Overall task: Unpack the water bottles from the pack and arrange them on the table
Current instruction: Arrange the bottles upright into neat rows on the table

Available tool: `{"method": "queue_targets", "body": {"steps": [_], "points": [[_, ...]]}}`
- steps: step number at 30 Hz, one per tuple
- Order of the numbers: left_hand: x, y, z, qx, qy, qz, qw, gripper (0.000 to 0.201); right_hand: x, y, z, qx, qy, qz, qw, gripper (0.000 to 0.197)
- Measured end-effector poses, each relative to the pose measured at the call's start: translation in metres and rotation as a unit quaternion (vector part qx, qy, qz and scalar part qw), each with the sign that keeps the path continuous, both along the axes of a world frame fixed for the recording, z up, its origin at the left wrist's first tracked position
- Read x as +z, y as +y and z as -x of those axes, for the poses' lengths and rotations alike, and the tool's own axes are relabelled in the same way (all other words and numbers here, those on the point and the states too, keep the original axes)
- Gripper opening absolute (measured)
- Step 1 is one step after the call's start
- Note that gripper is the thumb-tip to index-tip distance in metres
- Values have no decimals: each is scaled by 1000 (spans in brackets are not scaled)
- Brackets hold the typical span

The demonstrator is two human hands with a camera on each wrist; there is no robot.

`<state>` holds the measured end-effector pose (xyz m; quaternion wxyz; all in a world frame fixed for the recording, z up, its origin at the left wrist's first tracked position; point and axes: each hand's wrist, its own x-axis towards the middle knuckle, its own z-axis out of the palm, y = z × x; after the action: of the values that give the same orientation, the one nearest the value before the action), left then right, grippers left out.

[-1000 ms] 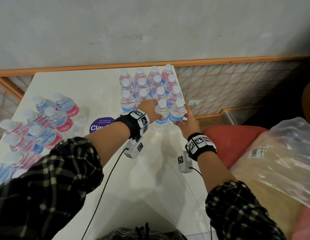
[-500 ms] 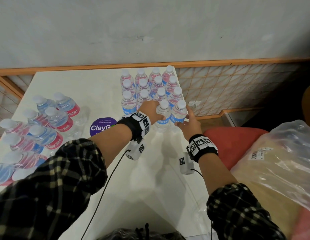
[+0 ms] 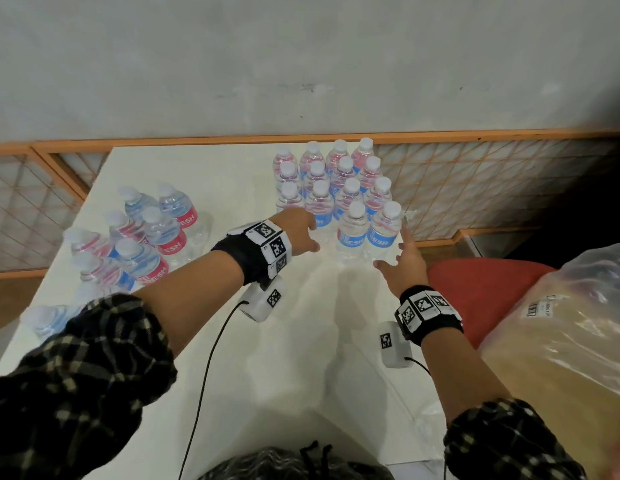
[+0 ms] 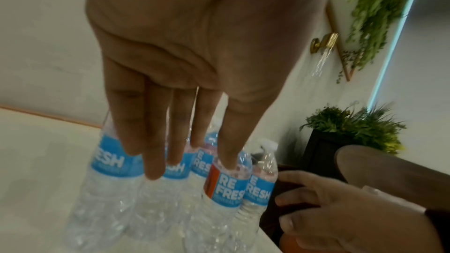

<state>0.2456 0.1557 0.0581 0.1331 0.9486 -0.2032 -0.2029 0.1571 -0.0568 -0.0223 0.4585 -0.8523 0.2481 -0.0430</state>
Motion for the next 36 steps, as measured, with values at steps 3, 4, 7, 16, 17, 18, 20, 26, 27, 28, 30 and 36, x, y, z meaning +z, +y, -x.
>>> {"method": "queue_targets", "body": {"steps": [3, 4, 7, 16, 17, 18, 20, 26, 27, 28, 30, 36], "points": [[14, 45, 10, -2, -1, -27, 1000, 51, 1, 28, 11, -12, -1, 21, 1000, 81], [19, 62, 15, 3, -7, -38, 999, 51, 3, 42, 13, -13, -3, 20, 1000, 80], [30, 115, 31, 16, -28, -70, 997, 52, 11, 92, 18, 0, -28, 2, 1000, 71], [18, 232, 80, 0, 57, -189, 980, 71, -3, 238, 13, 30, -6, -145, 989, 43], [16, 237, 84, -11, 65, -199, 978, 70, -8, 247, 16, 26, 12, -153, 988, 40], [14, 242, 87, -23, 68, -208, 976, 66, -15, 255, 18, 23, 31, -161, 986, 37], [11, 246, 88, -39, 63, -206, 976, 57, -27, 266, 24, 30, 69, -189, 979, 34], [5, 226, 88, -22, 34, -109, 993, 45, -37, 293, 55, 250, 138, -207, 936, 67], [4, 218, 90, -20, 27, -82, 996, 43, -36, 298, 59, 269, 139, -202, 931, 74], [4, 210, 93, -17, 20, -52, 998, 41, -40, 301, 62, 264, 124, -194, 937, 76], [3, 196, 97, 0, 6, 12, 1000, 42, -42, 297, 67, 201, 77, -175, 961, 72], [3, 209, 67, 151, -173, -24, 973, 54, -36, 235, 81, 60, 25, -129, 990, 62]]}}
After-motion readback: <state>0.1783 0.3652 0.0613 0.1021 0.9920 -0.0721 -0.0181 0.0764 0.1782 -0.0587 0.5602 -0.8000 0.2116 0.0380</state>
